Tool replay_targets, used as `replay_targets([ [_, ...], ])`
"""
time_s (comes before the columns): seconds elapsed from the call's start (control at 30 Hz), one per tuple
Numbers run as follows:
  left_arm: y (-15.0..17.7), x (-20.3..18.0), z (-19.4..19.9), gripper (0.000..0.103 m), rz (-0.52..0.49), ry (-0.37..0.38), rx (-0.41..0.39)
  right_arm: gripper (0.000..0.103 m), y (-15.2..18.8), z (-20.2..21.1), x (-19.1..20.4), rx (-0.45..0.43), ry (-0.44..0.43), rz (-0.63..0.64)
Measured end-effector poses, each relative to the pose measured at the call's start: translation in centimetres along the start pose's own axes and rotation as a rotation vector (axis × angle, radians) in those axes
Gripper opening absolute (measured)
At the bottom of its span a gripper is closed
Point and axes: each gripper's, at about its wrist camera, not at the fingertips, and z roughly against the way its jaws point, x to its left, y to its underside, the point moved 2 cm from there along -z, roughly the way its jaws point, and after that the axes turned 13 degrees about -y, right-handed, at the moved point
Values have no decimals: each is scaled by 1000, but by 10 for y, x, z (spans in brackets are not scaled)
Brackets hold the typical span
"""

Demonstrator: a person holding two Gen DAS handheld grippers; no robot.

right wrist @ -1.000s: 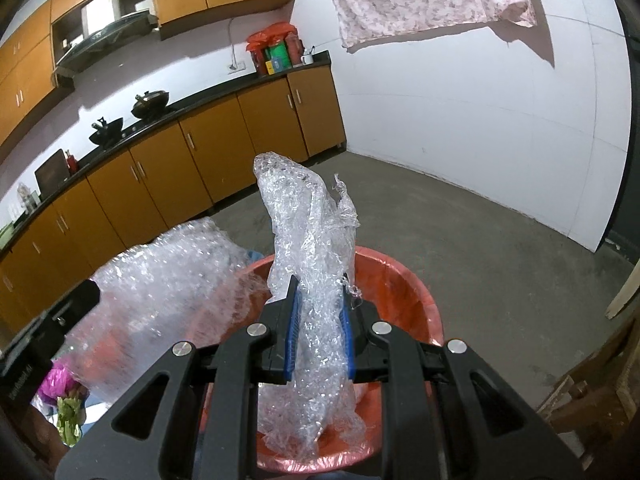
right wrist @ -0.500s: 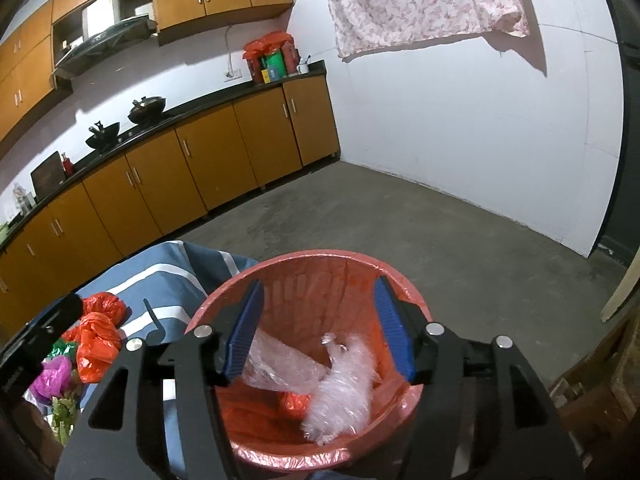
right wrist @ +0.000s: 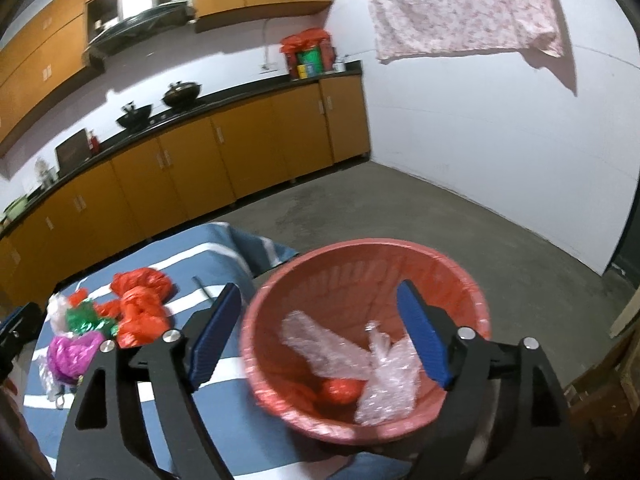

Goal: Collect trash
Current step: 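Grasp the clear bag with the left tool while the right tool grasps the orange bag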

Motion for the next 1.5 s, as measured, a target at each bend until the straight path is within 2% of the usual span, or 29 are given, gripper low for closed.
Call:
replay_targets([
  [0.13,5,47,9,88,31,-104,-7,84,7,-9,28,27,-45,34],
  [0.23,15,92,9,89,53,-216,6,84,12,-18,47,49,-84,49],
  [0.33,26,129,1,89,65,-319,49,84,18,-31,68,81,-130,58],
  [0.47,38,164,-15,89,92,-378,117,81,27,-53,102,118,-176,94],
  [0.7,59,185,-44,89,115,-399,231,80,39,-101,150,183,-217,164],
  [1.1,72,188,-88,88,138,-387,350,80,64,-159,161,317,-179,200],
  [1.27,78,193,-101,68,168,-352,408,68,70,-166,163,363,-192,209],
  [1.5,77,197,-105,51,178,-320,410,56,73,-159,165,376,-221,227],
])
